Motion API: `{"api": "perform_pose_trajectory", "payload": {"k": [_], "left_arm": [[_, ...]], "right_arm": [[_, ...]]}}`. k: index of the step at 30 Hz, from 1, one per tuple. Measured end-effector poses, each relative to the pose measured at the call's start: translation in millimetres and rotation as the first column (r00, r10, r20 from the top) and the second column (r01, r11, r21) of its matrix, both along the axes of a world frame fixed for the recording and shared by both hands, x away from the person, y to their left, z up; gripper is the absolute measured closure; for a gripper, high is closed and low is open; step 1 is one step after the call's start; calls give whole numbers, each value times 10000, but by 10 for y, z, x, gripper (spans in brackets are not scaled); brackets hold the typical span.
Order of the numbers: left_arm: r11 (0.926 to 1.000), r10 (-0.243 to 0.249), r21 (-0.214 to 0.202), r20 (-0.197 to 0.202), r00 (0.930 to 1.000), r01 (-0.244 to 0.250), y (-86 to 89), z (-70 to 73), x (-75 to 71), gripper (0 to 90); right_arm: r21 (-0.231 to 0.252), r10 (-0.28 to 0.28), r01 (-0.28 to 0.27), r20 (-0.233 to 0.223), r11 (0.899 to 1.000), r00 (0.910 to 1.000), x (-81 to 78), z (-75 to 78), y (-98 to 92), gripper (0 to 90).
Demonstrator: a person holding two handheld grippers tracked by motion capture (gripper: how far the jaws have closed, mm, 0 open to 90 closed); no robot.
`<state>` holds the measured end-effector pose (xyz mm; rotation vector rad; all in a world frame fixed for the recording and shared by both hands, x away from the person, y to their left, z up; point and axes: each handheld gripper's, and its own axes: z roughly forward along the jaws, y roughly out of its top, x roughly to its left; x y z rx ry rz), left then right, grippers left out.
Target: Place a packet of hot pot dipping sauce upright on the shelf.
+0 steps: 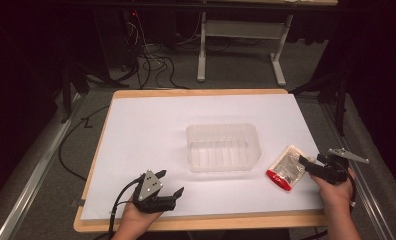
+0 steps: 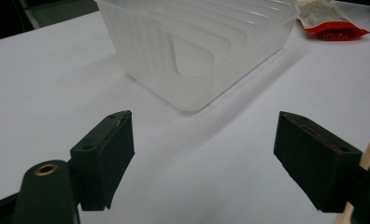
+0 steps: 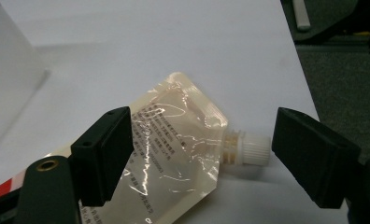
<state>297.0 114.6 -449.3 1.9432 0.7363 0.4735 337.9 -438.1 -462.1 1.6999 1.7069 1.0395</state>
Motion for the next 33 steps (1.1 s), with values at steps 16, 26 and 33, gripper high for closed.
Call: {"api": "perform_pose_trajectory", "payload": {"k": [16,26,33], "left_arm": [[9992,-268,313,46,9996,266,-15,-11,-31,209],[9984,-330,471,71,9994,326,-53,-26,-39,211],[9974,-368,633,183,9992,356,-71,-31,-44,213]], "right_arm": [[146,-408,426,-1094,9990,9932,136,-137,-24,248],[333,-325,360,-1017,9988,9943,126,-135,-36,434],[349,-272,287,-436,9990,9987,59,-91,-53,556]]}}
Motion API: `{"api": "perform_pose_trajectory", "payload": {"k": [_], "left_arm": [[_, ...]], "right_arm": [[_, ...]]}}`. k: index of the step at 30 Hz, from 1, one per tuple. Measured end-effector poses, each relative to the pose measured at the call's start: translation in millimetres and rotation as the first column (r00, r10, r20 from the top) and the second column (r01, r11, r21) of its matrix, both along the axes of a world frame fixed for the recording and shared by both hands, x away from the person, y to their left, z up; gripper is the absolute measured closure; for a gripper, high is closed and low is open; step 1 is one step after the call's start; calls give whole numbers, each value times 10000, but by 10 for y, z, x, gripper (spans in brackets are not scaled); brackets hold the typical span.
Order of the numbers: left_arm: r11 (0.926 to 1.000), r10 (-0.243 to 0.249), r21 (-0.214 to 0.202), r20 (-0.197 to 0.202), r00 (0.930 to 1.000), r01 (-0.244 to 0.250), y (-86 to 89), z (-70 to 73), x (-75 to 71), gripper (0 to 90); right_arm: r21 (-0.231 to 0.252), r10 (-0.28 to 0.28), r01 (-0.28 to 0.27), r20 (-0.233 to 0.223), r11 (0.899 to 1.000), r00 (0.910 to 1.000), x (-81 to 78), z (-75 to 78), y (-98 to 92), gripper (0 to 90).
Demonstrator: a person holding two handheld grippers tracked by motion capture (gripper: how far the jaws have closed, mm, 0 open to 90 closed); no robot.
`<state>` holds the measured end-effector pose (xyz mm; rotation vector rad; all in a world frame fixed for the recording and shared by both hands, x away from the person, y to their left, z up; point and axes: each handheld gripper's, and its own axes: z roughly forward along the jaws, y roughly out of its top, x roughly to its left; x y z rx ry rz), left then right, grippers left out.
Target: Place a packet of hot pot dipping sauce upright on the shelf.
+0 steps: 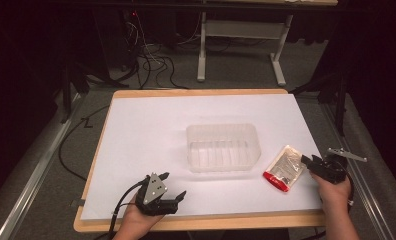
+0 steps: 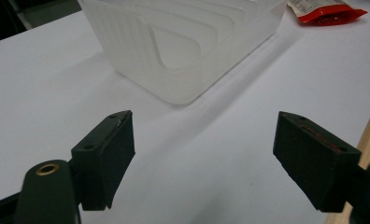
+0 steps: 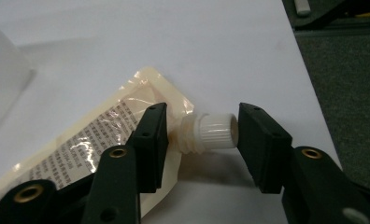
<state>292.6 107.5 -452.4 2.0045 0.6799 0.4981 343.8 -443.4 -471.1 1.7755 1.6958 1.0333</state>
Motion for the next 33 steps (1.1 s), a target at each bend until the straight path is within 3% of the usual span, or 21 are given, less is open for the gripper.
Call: {"api": "perform_pose_trajectory", "payload": {"k": [8,13,14,23,28,33], "left_arm": [[9997,36,228,92,10000,-38,-12,-10,1,218],[9996,8,292,125,9999,-12,-19,-12,-3,218],[9996,-8,295,126,9999,4,-22,-12,-5,218],[9995,-85,312,164,9998,80,-24,-10,-10,218],[9994,-141,322,169,9998,135,-26,-8,-14,218],[9992,-190,358,186,9996,184,-33,-9,-19,218]], "right_arm": [[503,244,-299,1076,9983,9939,-64,134,72,575],[433,554,-614,1280,9972,9902,-66,168,139,596],[424,828,-890,1304,9951,9880,-63,171,179,608],[-31,1342,-1345,989,9909,9860,-14,136,341,610],[-390,1390,-1375,378,9897,9896,27,81,388,600],[-205,1357,-1360,-137,9905,9907,62,18,386,609]]}}
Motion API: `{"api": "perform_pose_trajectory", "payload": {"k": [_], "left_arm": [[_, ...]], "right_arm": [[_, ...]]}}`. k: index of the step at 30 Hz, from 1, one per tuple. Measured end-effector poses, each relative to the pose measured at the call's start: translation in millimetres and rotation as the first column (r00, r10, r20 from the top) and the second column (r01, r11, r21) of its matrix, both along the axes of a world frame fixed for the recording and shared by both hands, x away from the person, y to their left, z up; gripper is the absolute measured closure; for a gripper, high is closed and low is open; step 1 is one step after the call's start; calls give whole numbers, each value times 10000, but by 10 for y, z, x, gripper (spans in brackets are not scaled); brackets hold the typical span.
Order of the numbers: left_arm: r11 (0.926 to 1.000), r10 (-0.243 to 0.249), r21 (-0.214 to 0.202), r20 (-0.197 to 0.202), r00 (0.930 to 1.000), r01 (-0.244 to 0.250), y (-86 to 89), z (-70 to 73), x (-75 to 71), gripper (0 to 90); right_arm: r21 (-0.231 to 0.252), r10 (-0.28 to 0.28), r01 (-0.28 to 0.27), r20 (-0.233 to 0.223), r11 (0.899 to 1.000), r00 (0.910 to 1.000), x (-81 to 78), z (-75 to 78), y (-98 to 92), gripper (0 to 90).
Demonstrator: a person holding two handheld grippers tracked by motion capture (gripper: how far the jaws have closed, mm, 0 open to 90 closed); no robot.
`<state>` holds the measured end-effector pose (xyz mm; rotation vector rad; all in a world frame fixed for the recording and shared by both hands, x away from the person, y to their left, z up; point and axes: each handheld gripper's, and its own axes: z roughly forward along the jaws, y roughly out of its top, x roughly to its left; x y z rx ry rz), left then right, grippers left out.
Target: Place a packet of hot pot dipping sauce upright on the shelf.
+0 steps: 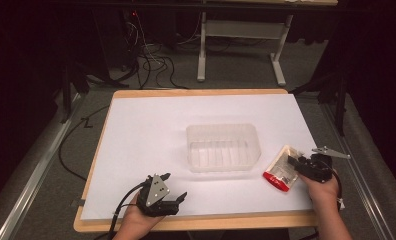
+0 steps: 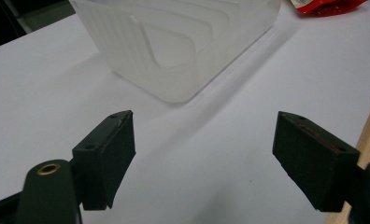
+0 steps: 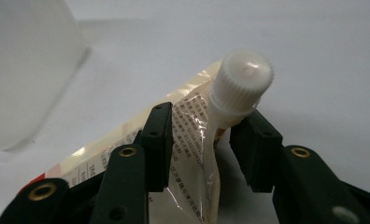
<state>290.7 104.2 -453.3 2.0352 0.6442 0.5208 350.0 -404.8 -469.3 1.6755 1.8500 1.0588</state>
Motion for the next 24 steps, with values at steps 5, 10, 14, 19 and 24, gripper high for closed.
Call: {"api": "perform_pose_trajectory", "payload": {"k": [5,10,14,19,24], "left_arm": [[10000,-24,9,-1,10000,24,-7,-4,0,218],[10000,-10,6,4,10000,10,-9,-2,1,219],[10000,-8,-14,-2,10000,8,-7,-1,3,219],[10000,7,-44,-5,10000,-7,-3,3,11,219],[10000,1,-81,-7,10000,-1,-5,3,14,220]], "right_arm": [[148,-156,160,-293,9998,9994,2,-35,-40,736],[209,-217,221,-197,9995,9996,-22,-26,-54,823],[210,-144,146,-71,9997,9999,-41,-8,-31,840],[175,12,-16,245,9998,9997,-78,33,-12,845],[216,34,-46,537,9998,9986,-125,73,-3,847]]}}
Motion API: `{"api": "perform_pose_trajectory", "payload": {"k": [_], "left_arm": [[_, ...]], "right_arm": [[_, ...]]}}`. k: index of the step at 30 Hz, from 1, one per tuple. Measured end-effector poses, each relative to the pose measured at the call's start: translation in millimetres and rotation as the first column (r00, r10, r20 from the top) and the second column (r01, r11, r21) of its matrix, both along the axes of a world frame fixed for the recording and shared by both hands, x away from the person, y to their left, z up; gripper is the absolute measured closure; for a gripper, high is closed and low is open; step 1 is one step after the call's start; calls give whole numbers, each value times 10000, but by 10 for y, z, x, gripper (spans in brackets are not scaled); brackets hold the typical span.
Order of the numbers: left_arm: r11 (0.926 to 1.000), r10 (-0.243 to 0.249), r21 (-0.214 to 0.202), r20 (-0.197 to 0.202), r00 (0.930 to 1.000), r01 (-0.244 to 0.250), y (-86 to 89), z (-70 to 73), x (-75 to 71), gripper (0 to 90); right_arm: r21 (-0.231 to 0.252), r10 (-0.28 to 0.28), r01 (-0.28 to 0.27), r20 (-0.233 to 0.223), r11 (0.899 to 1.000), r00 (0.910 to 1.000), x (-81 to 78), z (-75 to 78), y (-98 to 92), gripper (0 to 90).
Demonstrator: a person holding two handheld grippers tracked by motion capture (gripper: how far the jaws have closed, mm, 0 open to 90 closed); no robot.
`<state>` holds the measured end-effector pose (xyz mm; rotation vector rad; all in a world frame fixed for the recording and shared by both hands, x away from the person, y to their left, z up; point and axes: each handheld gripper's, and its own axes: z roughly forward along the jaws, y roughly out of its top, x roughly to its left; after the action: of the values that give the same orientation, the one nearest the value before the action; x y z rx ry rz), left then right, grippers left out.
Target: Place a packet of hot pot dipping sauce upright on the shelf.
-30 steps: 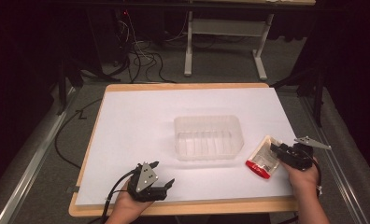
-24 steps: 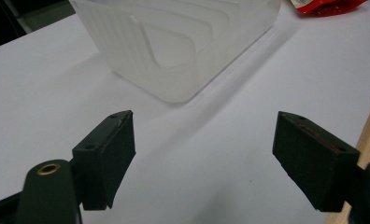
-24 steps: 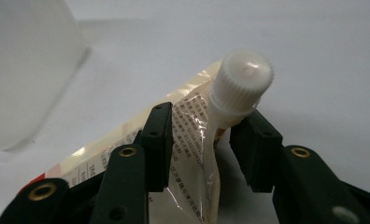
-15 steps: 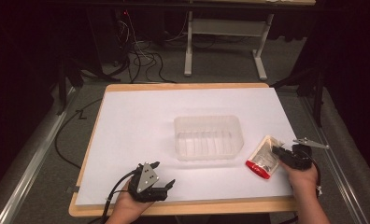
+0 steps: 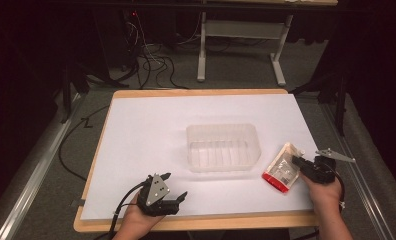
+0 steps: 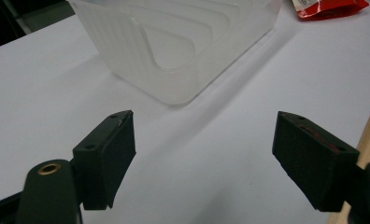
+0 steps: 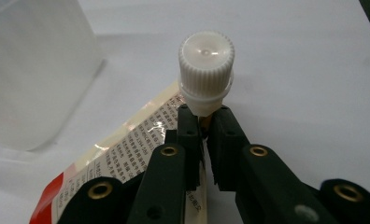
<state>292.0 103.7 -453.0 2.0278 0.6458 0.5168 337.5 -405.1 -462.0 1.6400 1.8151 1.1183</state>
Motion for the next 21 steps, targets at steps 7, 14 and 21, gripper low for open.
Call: {"api": "perform_pose_trajectory", "payload": {"k": [7,14,21], "left_arm": [[9999,-87,-107,-20,10000,87,-4,1,-2,220],[9996,-137,-260,11,9999,138,7,9,-3,220],[9995,-164,-282,-72,9998,162,12,7,4,220]], "right_arm": [[35,64,-66,508,10000,9987,-91,87,32,849],[115,203,-214,947,9997,9953,-164,174,62,850],[184,372,-404,1498,9990,9880,-247,282,117,850]]}}
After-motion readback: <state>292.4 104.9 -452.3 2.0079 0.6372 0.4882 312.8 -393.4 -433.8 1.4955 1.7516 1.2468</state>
